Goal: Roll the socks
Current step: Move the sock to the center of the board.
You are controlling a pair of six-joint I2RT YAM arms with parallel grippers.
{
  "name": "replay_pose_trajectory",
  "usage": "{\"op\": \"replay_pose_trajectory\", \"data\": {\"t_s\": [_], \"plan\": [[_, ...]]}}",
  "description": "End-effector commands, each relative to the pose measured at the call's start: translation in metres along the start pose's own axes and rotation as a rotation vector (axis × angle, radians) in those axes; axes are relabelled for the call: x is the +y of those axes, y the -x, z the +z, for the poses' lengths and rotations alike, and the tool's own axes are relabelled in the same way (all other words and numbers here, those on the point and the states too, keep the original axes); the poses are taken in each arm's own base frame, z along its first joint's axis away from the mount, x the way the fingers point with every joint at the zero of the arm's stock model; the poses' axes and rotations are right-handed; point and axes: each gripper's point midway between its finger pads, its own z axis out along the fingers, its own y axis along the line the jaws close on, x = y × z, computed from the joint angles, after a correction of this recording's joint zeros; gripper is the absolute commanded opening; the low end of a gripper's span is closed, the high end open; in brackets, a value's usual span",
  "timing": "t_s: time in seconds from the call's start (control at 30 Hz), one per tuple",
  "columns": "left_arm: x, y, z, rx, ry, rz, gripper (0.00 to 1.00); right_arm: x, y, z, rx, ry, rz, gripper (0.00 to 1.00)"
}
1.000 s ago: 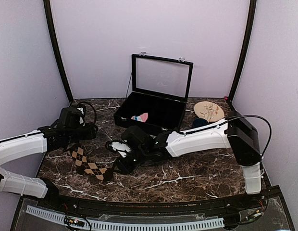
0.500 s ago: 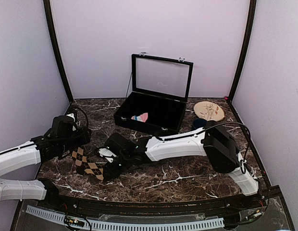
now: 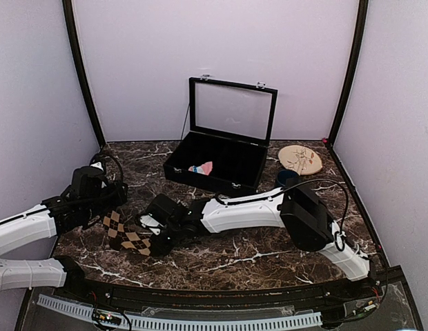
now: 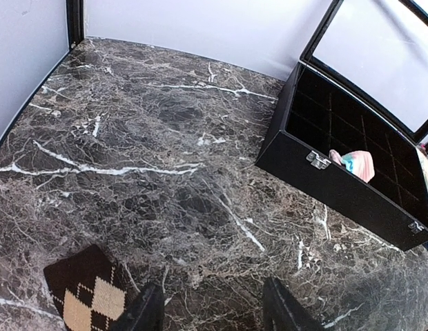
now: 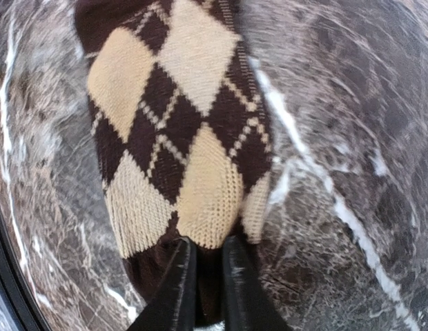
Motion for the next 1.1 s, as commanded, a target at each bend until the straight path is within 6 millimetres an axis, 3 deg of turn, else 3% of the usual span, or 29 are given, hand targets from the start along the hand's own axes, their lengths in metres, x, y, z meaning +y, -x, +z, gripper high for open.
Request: {"op": "replay_pose_trajectory", "data": {"t_s": [0.0, 0.1, 0.43, 0.7, 0.9, 0.97, 1.07], "plan": [[0.007, 0.002, -0.004, -0.02, 0.03, -0.014, 0.5, -0.016, -0.023, 0.009, 0.067, -0.06, 0.008, 0.08], [0.008, 0.001, -0.003, -0.019, 0.033, -0.009, 0.51, -0.025, -0.03, -0.002, 0.074, -0.095, 0.028, 0.0], [0.006, -0.028, 0.014, 0.076, 0.03, 0.026, 0.51, -0.072, -0.069, -0.049, 0.076, -0.239, 0.197, 0.0], [-0.01, -0.05, 0.025, 0.126, 0.011, 0.117, 0.51, -0.084, -0.107, -0.085, 0.097, -0.296, 0.276, 0.0], [-0.032, -0.078, 0.036, 0.191, -0.014, 0.216, 0.5, -0.089, -0.138, -0.109, 0.119, -0.334, 0.312, 0.0], [-0.037, -0.086, 0.041, 0.214, -0.026, 0.236, 0.5, -0.093, -0.158, -0.116, 0.15, -0.352, 0.319, 0.0], [-0.043, -0.097, 0.051, 0.24, -0.029, 0.269, 0.51, -0.094, -0.168, -0.125, 0.158, -0.363, 0.315, 0.0]]}}
